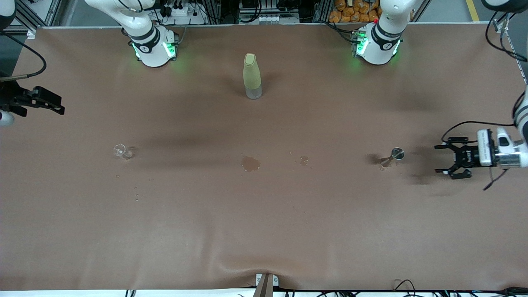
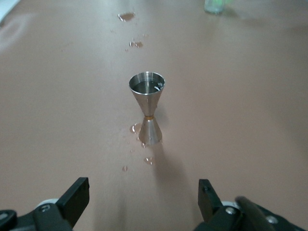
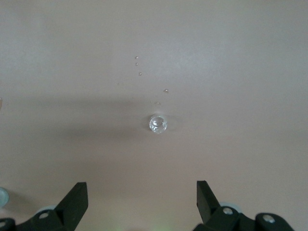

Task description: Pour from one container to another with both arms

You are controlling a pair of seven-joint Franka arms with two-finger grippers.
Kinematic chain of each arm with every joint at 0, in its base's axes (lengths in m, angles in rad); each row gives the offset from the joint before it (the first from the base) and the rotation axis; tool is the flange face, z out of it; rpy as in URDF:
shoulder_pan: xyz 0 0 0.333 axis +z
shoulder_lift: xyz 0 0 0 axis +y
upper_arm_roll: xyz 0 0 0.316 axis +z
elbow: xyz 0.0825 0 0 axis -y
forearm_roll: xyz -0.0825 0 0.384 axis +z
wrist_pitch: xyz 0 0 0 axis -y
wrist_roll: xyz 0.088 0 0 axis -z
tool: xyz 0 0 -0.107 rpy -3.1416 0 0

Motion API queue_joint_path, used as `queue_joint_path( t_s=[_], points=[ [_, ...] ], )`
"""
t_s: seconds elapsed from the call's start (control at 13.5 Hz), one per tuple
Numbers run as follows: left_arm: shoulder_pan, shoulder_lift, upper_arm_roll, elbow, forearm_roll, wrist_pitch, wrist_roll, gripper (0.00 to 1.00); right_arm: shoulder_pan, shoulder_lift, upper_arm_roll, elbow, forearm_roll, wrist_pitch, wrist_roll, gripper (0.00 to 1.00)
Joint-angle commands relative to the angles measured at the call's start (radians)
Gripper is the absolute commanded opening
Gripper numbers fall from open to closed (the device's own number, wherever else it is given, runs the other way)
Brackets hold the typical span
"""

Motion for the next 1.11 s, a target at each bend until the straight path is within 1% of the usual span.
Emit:
queue_joint_path(
  t_s=[0.0, 0.3, 0.52, 0.66, 0.81, 1.03],
  points=[
    [-0.011, -0.117, -0.002, -0.020, 0.045, -0.008, -0.094, 1.00, -0.023, 0.026, 0.012, 0.036, -0.014, 0.012, 0.018, 1.00],
    [-0.057, -0.278, -0.006, -0.020, 0.143, -0.008, -0.341, 1.00, -0.019, 0.028, 0.012, 0.027, -0.009, -0.020, 0.019, 1.00],
    [-0.104, -0.350, -0.014, -0.018, 0.184, -0.008, -0.456, 1.00, -0.020, 0.025, 0.014, 0.033, -0.009, -0.042, 0.013, 1.00],
    [-0.125, -0.381, -0.020, -0.006, 0.235, -0.008, -0.619, 1.00, -0.020, 0.024, 0.014, 0.033, -0.009, -0.054, 0.013, 1.00],
    [-0.131, -0.405, -0.063, -0.003, 0.286, -0.009, -0.791, 1.00, -0.015, 0.029, 0.014, 0.024, -0.009, -0.054, 0.013, 1.00],
    [-0.134, -0.410, -0.153, 0.070, 0.402, -0.009, -0.912, 1.00, -0.012, 0.034, 0.015, 0.025, -0.006, -0.048, 0.013, 1.00]
  ],
)
